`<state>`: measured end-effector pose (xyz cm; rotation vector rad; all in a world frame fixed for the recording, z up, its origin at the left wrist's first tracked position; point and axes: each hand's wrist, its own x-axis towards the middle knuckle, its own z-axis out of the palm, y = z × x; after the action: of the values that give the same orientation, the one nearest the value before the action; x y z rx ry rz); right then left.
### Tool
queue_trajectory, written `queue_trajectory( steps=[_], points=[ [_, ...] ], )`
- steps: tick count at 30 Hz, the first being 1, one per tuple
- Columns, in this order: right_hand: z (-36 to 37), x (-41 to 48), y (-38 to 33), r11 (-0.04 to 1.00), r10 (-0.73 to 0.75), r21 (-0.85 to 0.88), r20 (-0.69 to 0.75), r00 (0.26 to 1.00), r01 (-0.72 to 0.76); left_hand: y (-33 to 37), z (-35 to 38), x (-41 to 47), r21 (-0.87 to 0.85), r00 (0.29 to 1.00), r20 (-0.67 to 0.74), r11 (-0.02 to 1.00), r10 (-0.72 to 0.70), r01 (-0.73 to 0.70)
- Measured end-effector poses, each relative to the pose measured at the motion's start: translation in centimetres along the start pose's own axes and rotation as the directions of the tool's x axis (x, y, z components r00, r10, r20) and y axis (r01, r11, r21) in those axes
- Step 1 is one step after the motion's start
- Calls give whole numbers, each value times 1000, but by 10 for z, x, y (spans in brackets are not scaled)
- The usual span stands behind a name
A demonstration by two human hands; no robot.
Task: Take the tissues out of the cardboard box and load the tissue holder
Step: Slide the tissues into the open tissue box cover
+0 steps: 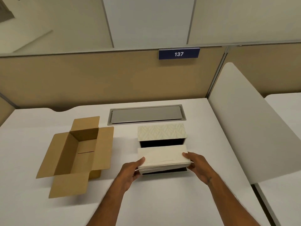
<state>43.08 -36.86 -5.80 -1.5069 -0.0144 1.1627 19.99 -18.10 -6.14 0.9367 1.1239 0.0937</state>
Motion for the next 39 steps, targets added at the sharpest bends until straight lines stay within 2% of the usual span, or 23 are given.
queue_trajectory(
  steps=[11,18,27,36,39],
  points=[
    [1,48,4,999,-4,-53,-72,997,1,7,8,50,20,999,-35,1000,20,-20],
    [-2,58,11,996,-22,-85,-90,996,15,3,18,66,113,989,-145,993,6,11],
    [-5,65,15,989,-37,-146,-125,991,19,-1,24,71,228,980,-200,973,5,41],
    [-6,59,-1,979,32,-197,-148,989,-61,5,21,60,251,987,-144,963,-67,102],
    [-12,57,-22,976,-78,-217,-233,969,26,18,8,53,183,992,-124,981,-36,59]
  ],
)
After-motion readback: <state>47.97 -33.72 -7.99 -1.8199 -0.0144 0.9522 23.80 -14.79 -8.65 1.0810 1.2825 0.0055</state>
